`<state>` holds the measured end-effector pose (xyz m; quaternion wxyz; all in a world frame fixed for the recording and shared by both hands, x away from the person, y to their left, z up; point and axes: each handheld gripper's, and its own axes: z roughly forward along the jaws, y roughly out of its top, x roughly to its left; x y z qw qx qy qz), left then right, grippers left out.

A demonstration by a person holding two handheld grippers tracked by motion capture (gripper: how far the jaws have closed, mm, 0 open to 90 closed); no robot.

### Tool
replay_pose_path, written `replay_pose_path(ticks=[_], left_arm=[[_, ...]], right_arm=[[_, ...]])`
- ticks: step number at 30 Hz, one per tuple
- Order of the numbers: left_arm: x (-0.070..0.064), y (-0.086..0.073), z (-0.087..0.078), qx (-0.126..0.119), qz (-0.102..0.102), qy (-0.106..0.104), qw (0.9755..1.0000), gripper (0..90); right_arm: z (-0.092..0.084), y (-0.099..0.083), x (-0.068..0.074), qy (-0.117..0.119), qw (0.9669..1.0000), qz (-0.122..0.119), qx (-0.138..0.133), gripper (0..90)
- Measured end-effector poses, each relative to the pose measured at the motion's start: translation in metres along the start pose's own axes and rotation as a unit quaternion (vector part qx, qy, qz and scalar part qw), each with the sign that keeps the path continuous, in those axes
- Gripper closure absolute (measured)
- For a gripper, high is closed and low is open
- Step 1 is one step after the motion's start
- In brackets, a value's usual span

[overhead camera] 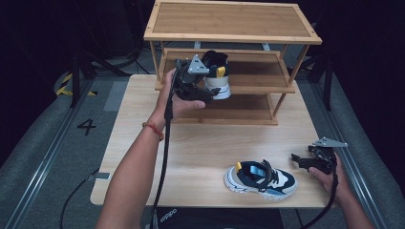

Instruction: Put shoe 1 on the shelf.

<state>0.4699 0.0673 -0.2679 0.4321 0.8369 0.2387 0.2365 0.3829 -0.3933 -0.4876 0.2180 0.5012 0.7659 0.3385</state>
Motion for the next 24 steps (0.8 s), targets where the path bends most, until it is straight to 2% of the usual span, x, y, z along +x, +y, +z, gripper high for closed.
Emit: replay_pose_path(ticks=[2, 4, 7, 10, 12, 15, 20, 24], left_arm=[[-0.002, -0.006, 0.008, -0.004, -0.019, 0.001, 0.9998, 21.7], [-0.006, -0.011, 0.015, -0.01, -0.025, 0.017, 0.9995, 16.9], [-0.006, -0.013, 0.021, -0.023, -0.038, 0.024, 0.9987, 16.3], [-0.005, -0.011, 0.026, -0.021, -0.037, 0.044, 0.9981, 18.8], [0.0, -0.01, 0.03, -0.016, -0.047, 0.043, 0.9978, 19.0], [0.006, -0.007, 0.036, -0.012, -0.046, 0.049, 0.9977, 16.6], [0.015, -0.003, 0.047, 0.001, -0.047, 0.055, 0.9974, 17.9], [0.024, -0.002, 0.054, 0.003, -0.047, 0.062, 0.997, 18.6]], right_arm=[[0.0, 0.0, 0.0, 0.0, 1.0, 0.0, 0.0, 14.2], [0.0, 0.0, 0.0, 0.0, 1.0, 0.001, 0.0, 14.2], [0.0, 0.0, 0.0, 0.0, 1.0, 0.0, 0.0, 14.2], [0.0, 0.0, 0.0, 0.0, 1.0, 0.0, 0.0, 14.2], [0.0, 0.0, 0.0, 0.0, 1.0, 0.0, 0.0, 14.2], [0.0, 0.0, 0.0, 0.0, 1.0, 0.0, 0.0, 14.2], [0.0, 0.0, 0.0, 0.0, 1.0, 0.0, 0.0, 14.2], [0.0, 0.0, 0.0, 0.0, 1.0, 0.0, 0.0, 14.2]])
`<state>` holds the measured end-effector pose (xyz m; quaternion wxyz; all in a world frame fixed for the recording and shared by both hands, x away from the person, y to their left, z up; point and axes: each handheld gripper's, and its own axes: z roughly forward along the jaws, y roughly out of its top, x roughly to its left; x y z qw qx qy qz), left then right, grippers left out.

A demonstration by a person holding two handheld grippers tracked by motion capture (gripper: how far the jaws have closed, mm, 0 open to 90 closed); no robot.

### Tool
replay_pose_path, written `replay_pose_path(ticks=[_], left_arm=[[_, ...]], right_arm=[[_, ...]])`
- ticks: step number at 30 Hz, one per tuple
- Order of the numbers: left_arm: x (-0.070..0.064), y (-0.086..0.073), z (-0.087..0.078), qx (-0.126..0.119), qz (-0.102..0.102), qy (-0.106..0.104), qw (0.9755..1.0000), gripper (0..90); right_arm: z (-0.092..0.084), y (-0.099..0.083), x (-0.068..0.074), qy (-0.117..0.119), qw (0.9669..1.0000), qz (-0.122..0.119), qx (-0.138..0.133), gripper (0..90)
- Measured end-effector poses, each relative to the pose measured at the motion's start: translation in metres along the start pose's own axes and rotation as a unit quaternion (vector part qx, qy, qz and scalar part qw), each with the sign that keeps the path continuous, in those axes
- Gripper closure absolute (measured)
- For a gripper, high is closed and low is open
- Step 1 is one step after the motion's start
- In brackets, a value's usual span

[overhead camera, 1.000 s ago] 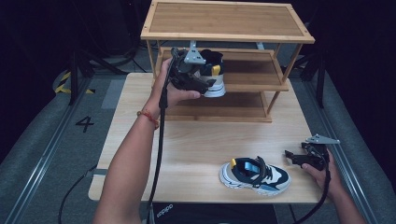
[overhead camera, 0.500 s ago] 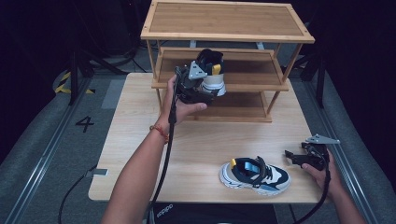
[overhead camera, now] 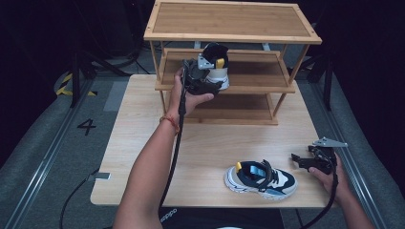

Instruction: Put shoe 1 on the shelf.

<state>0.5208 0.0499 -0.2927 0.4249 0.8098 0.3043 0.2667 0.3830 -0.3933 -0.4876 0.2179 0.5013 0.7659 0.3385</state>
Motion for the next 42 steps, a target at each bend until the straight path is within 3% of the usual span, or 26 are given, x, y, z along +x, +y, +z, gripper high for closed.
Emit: replay_pose_path(ticks=[8, 13, 14, 18, 21, 22, 25, 28, 34, 39, 40, 42], left_arm=[[0.01, 0.0, 0.011, -0.002, -0.019, -0.003, 0.9998, 18.4], [0.011, 0.0, 0.007, 0.004, -0.005, -0.008, 0.9999, 21.5], [0.009, 0.0, 0.006, -0.001, -0.012, -0.01, 0.9999, 22.7], [0.003, -0.006, -0.016, -0.005, 0.013, -0.024, 0.9996, 22.1], [-0.006, -0.019, -0.038, 0.016, 0.052, -0.043, 0.9976, 21.4], [-0.006, -0.019, -0.038, 0.016, 0.052, -0.043, 0.9976, 21.4], [-0.014, -0.035, -0.056, 0.029, 0.079, -0.053, 0.9951, 21.5], [-0.018, -0.055, -0.072, 0.043, 0.092, -0.058, 0.9931, 21.6], [-0.025, -0.121, -0.101, 0.071, 0.106, -0.064, 0.9897, 21.8], [-0.031, -0.178, -0.106, 0.114, 0.097, -0.074, 0.986, 22.2], [-0.032, -0.187, -0.105, 0.115, 0.09, -0.075, 0.9864, 22.2], [-0.034, -0.21, -0.104, 0.135, 0.079, -0.077, 0.9846, 22.6]], right_arm=[[0.0, 0.0, 0.0, 0.0, 1.0, 0.0, 0.0, 14.2], [0.0, 0.0, 0.0, 0.0, 1.0, 0.0, 0.0, 14.2], [0.0, 0.0, 0.0, 0.0, 1.0, 0.0, 0.0, 14.2], [0.0, 0.0, 0.0, 0.0, 1.0, 0.0, 0.0, 14.2], [0.0, 0.0, 0.0, 0.0, 1.0, 0.0, 0.0, 14.2], [0.0, 0.0, 0.0, 0.0, 1.0, 0.0, 0.0, 14.2], [0.0, 0.0, 0.0, 0.0, 1.0, 0.0, 0.0, 14.2], [0.0, 0.0, 0.0, -0.001, 1.0, 0.0, 0.0, 14.2], [-0.001, 0.0, 0.0, 0.0, 1.0, -0.002, 0.002, 14.7], [-0.003, 0.001, 0.001, -0.001, 0.9999, -0.012, 0.009, 16.1], [-0.004, 0.001, 0.001, -0.002, 0.9998, -0.015, 0.013, 16.4], [-0.007, 0.001, 0.001, -0.004, 0.9997, -0.019, 0.016, 18.8]])
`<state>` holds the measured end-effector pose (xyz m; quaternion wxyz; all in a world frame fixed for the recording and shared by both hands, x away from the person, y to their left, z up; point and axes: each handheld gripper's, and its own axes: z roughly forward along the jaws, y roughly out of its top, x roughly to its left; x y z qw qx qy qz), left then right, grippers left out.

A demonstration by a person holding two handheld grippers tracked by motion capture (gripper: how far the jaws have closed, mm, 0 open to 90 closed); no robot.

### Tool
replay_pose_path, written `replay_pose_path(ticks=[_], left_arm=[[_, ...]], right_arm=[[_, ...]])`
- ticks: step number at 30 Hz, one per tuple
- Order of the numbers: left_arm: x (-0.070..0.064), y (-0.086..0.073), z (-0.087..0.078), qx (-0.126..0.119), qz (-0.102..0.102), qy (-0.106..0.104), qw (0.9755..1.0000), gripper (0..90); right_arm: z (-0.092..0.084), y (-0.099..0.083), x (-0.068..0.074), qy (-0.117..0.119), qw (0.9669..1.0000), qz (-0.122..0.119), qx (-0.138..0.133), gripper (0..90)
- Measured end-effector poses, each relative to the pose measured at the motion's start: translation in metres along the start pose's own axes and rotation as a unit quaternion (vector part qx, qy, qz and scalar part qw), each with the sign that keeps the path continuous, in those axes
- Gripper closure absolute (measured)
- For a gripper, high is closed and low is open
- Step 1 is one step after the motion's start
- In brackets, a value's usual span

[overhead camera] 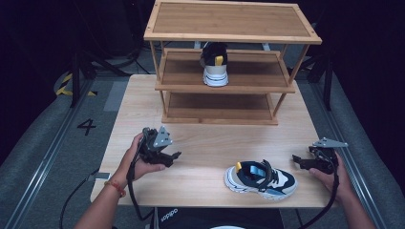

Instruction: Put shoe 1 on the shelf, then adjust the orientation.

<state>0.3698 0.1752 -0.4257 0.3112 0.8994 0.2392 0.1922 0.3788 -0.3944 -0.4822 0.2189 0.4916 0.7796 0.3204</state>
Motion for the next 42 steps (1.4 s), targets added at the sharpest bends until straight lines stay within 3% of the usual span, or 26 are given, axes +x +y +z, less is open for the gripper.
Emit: replay_pose_path(ticks=[5, 8, 9, 12, 14, 15, 16, 18, 21, 28, 31, 37, 42], left_arm=[[-0.004, -0.039, 0.007, 0.003, -0.044, -0.018, 0.9989, 21.9], [-0.003, -0.048, 0.008, 0.008, -0.055, -0.028, 0.998, 20.8], [-0.003, -0.054, 0.007, 0.013, -0.058, -0.026, 0.9979, 20.5], [-0.004, -0.066, 0.008, 0.017, -0.078, -0.023, 0.9965, 20.0], [-0.002, -0.074, 0.007, 0.001, -0.097, -0.026, 0.9949, 17.4], [-0.002, -0.074, 0.007, 0.001, -0.097, -0.026, 0.9949, 17.3], [-0.001, -0.077, 0.007, -0.006, -0.109, -0.032, 0.9935, 17.3], [0.001, -0.079, 0.007, -0.007, -0.12, -0.036, 0.9921, 15.9], [0.002, -0.079, 0.007, -0.007, -0.118, -0.036, 0.9924, 15.8], [0.002, -0.079, 0.007, -0.007, -0.119, -0.037, 0.9922, 15.7], [0.002, -0.08, 0.007, -0.007, -0.119, -0.037, 0.9922, 15.7], [0.002, -0.08, 0.007, -0.006, -0.116, -0.035, 0.9927, 15.7], [0.001, -0.08, 0.007, -0.007, -0.118, -0.035, 0.9923, 15.7]], right_arm=[[-0.013, 0.002, -0.001, 0.013, 0.9997, 0.012, -0.015, 21.3], [-0.023, 0.007, 0.003, 0.024, 0.9993, 0.008, -0.027, 23.4], [-0.036, 0.016, 0.013, 0.031, 0.9987, -0.005, -0.04, 26.5], [-0.048, 0.023, 0.024, 0.037, 0.9977, -0.021, -0.053, 27.1], [-0.061, 0.031, 0.038, 0.05, 0.996, -0.034, -0.066, 28.9], [-0.067, 0.036, 0.048, 0.058, 0.9947, -0.044, -0.072, 29.3], [-0.067, 0.036, 0.048, 0.058, 0.9947, -0.044, -0.072, 29.3], [-0.074, 0.042, 0.062, 0.068, 0.9932, -0.059, -0.074, 30.5], [-0.082, 0.051, 0.091, 0.088, 0.9891, -0.089, -0.078, 31.0], [-0.088, 0.067, 0.139, 0.136, 0.9791, -0.125, -0.086, 36.0], [-0.085, 0.074, 0.162, 0.162, 0.974, -0.141, -0.073, 38.6], [-0.074, 0.074, 0.201, 0.188, 0.9639, -0.183, -0.047, 38.8], [-0.06, 0.07, 0.218, 0.185, 0.9634, -0.194, -0.014, 42.5]])
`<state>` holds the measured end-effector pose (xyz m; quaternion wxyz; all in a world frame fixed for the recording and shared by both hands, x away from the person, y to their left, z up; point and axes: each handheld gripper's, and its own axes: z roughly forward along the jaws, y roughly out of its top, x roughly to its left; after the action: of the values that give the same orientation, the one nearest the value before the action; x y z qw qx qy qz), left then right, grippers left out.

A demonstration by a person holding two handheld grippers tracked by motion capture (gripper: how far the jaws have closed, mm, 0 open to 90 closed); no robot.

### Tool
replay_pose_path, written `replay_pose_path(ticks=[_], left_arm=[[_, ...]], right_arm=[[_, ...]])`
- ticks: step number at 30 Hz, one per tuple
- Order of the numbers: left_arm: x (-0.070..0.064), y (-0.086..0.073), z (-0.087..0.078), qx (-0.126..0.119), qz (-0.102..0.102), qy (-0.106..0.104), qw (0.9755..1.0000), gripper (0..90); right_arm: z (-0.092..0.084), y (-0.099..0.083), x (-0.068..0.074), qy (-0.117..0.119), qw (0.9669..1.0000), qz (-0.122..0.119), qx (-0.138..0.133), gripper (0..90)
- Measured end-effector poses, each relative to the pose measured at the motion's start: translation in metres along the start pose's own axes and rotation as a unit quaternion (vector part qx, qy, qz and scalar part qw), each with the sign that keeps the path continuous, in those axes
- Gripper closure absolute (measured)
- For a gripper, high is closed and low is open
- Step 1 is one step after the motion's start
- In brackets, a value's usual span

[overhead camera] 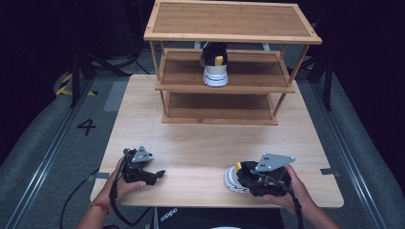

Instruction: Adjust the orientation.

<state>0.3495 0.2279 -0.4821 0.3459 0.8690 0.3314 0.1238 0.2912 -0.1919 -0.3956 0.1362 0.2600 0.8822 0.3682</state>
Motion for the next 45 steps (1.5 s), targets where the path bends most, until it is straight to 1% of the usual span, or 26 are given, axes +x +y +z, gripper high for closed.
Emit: replay_pose_path(ticks=[3, 4, 5, 6, 9, 11, 14, 16, 17, 20, 22, 24, 26, 27, 28, 29, 30, 31, 35, 37, 39, 41, 42, 43, 44, 45], left_arm=[[0.0, 0.0, -0.001, 0.0, 0.001, 0.004, 1.0, 15.7], [-0.001, -0.001, 0.0, -0.001, -0.003, 0.002, 1.0, 15.7], [0.0, 0.0, -0.001, 0.002, 0.006, 0.006, 1.0, 15.7], [0.0, 0.0, 0.0, 0.001, 0.002, 0.003, 1.0, 15.6], [0.0, 0.0, 0.0, 0.001, -0.001, 0.001, 1.0, 15.3], [0.0, 0.0, 0.0, 0.001, 0.002, 0.002, 1.0, 15.3], [0.0, 0.0, 0.0, 0.0, -0.003, 0.0, 1.0, 15.3], [0.0, 0.0, 0.0, 0.0, -0.003, 0.001, 1.0, 15.2], [0.0, 0.0, 0.0, 0.0, -0.003, 0.001, 1.0, 15.2], [0.0, 0.0, 0.001, 0.0, -0.004, 0.0, 1.0, 15.1], [0.0, 0.0, 0.001, 0.0, -0.004, 0.0, 1.0, 15.1], [0.0, 0.0, 0.0, 0.0, 0.0, 0.002, 1.0, 15.1], [0.0, 0.0, 0.0, 0.0, 0.0, 0.002, 1.0, 15.1], [0.0, 0.0, 0.0, 0.0, 0.0, 0.002, 1.0, 15.1], [0.0, 0.0, 0.0, 0.0, 0.0, 0.002, 1.0, 15.0], [0.0, 0.0, 0.0, 0.0, 0.0, 0.002, 1.0, 15.1], [0.0, 0.0, 0.0, 0.0, 0.0, 0.002, 1.0, 15.0], [0.0, 0.0, 0.0, 0.0, 0.0, 0.002, 1.0, 15.1], [0.0, 0.0, 0.0, 0.0, -0.001, 0.003, 1.0, 15.0], [0.0, 0.0, 0.001, 0.0, -0.002, 0.003, 1.0, 14.9], [0.0, 0.001, 0.001, -0.001, -0.003, 0.004, 1.0, 14.8], [0.0, 0.001, 0.001, -0.001, -0.002, 0.003, 1.0, 14.8], [0.0, 0.001, 0.001, -0.001, -0.003, 0.003, 1.0, 14.8], [0.0, 0.001, 0.001, -0.001, -0.003, 0.003, 1.0, 14.8], [0.0, 0.001, 0.001, -0.001, -0.003, 0.002, 1.0, 14.8], [0.0, 0.001, 0.001, 0.0, -0.002, 0.003, 1.0, 14.8]], right_arm=[[0.011, 0.0, 0.005, 0.004, 0.9996, 0.003, 0.027, 45.9], [0.014, 0.0, 0.006, 0.008, 0.9994, 0.006, 0.033, 46.8], [0.017, 0.0, 0.006, 0.012, 0.9991, 0.012, 0.039, 48.2], [0.02, 0.001, 0.004, 0.012, 0.9988, 0.016, 0.044, 50.9], [0.026, 0.003, -0.003, 0.015, 0.9984, 0.025, 0.048, 65.1], [0.028, 0.005, -0.01, 0.02, 0.9986, 0.022, 0.044, 67.7], [0.033, 0.008, -0.014, 0.023, 0.9987, 0.003, 0.045, 71.2], [0.036, 0.011, -0.017, 0.028, 0.9988, -0.002, 0.041, 72.7], [0.038, 0.013, -0.018, 0.03, 0.9988, -0.01, 0.038, 73.4], [0.045, 0.02, -0.019, 0.045, 0.9979, -0.033, 0.032, 75.1], [0.048, 0.023, -0.016, 0.065, 0.9961, -0.051, 0.028, 75.4], [0.048, 0.024, -0.011, 0.074, 0.9946, -0.066, 0.031, 73.9], [0.045, 0.023, -0.01, 0.078, 0.9937, -0.072, 0.034, 72.8], [0.042, 0.021, -0.008, 0.088, 0.9926, -0.075, 0.037, 70.5], [0.039, 0.019, -0.008, 0.088, 0.992, -0.08, 0.043, 65.9], [0.036, 0.017, -0.007, 0.085, 0.9914, -0.085, 0.051, 63.8], [0.032, 0.016, -0.006, 0.084, 0.9914, -0.086, 0.05, 62.7], [0.028, 0.014, -0.006, 0.09, 0.9908, -0.085, 0.055, 60.8], [0.013, 0.007, -0.006, 0.097, 0.9891, -0.081, 0.076, 53.0], [0.009, 0.006, -0.004, 0.093, 0.9881, -0.086, 0.088, 49.2], [0.006, 0.005, -0.001, 0.088, 0.9884, -0.084, 0.091, 45.5], [0.005, 0.006, 0.001, 0.093, 0.9883, -0.078, 0.092, 40.2], [0.005, 0.007, 0.003, 0.098, 0.9887, -0.067, 0.091, 38.4], [0.005, 0.007, 0.003, 0.098, 0.9887, -0.067, 0.091, 38.4], [0.005, 0.008, 0.005, 0.1, 0.9892, -0.06, 0.089, 35.4], [0.008, 0.01, 0.007, 0.099, 0.9898, -0.052, 0.088, 34.9]])
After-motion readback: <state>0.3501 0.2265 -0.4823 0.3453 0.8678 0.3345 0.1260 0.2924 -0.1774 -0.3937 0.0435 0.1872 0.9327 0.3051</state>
